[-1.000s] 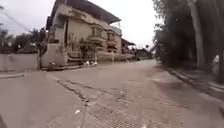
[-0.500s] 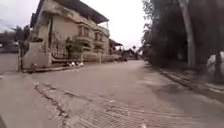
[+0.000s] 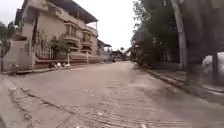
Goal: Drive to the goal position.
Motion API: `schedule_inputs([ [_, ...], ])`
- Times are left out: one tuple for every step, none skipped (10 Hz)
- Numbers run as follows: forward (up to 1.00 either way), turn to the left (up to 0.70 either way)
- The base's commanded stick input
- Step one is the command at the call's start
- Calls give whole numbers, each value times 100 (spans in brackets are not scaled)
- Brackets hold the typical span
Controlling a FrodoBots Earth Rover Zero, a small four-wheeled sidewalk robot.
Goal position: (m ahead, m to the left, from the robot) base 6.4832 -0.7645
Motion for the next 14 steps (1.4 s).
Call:
schedule_inputs([
  [100,-38],
  [100,-27],
  [100,0],
  [100,0],
  [100,0],
  [100,0],
  [100,0],
  [100,0],
  [100,0],
  [100,0],
  [100,0],
  [100,0],
  [100,0],
  [100,0],
])
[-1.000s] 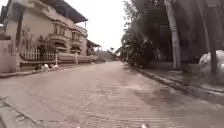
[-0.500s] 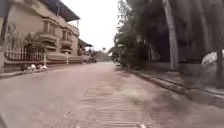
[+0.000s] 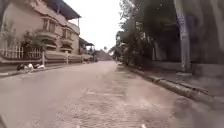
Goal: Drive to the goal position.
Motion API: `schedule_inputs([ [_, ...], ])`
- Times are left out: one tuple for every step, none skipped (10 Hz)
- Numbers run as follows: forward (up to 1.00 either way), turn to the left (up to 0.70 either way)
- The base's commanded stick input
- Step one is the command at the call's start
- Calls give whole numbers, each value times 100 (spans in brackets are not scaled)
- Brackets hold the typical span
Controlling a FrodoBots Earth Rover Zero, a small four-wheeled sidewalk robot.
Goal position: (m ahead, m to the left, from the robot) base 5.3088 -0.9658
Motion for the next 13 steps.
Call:
schedule_inputs([
  [100,0],
  [100,0],
  [100,0],
  [100,0],
  [100,0],
  [100,0],
  [100,0],
  [100,-6],
  [100,-27],
  [100,-37],
  [100,-39],
  [100,-37],
  [100,-24],
])
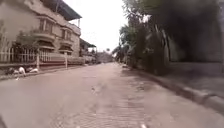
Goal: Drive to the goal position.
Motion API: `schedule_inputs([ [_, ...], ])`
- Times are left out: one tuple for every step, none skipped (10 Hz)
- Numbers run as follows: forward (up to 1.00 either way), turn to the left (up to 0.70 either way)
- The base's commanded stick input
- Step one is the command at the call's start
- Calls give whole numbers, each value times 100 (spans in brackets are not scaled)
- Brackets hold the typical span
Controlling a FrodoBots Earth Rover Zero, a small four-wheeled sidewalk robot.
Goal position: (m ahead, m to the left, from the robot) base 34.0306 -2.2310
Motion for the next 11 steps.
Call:
schedule_inputs([
  [100,0],
  [100,0],
  [100,0],
  [100,0],
  [100,0],
  [100,0],
  [100,0],
  [100,0],
  [100,0],
  [100,0],
  [100,0],
])
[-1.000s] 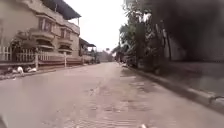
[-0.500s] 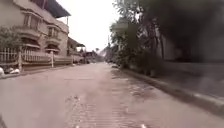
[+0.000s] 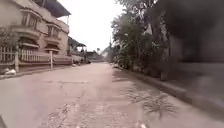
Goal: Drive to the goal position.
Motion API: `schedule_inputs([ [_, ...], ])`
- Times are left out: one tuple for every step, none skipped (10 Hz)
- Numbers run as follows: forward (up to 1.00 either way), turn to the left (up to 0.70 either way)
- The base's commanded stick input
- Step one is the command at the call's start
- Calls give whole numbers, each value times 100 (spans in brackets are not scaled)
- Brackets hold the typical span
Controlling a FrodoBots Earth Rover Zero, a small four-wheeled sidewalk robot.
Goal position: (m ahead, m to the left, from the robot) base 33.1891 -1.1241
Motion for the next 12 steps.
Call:
schedule_inputs([
  [100,0],
  [100,0],
  [100,0],
  [100,0],
  [100,0],
  [100,0],
  [100,0],
  [100,0],
  [100,0],
  [100,0],
  [100,0],
  [100,0],
])
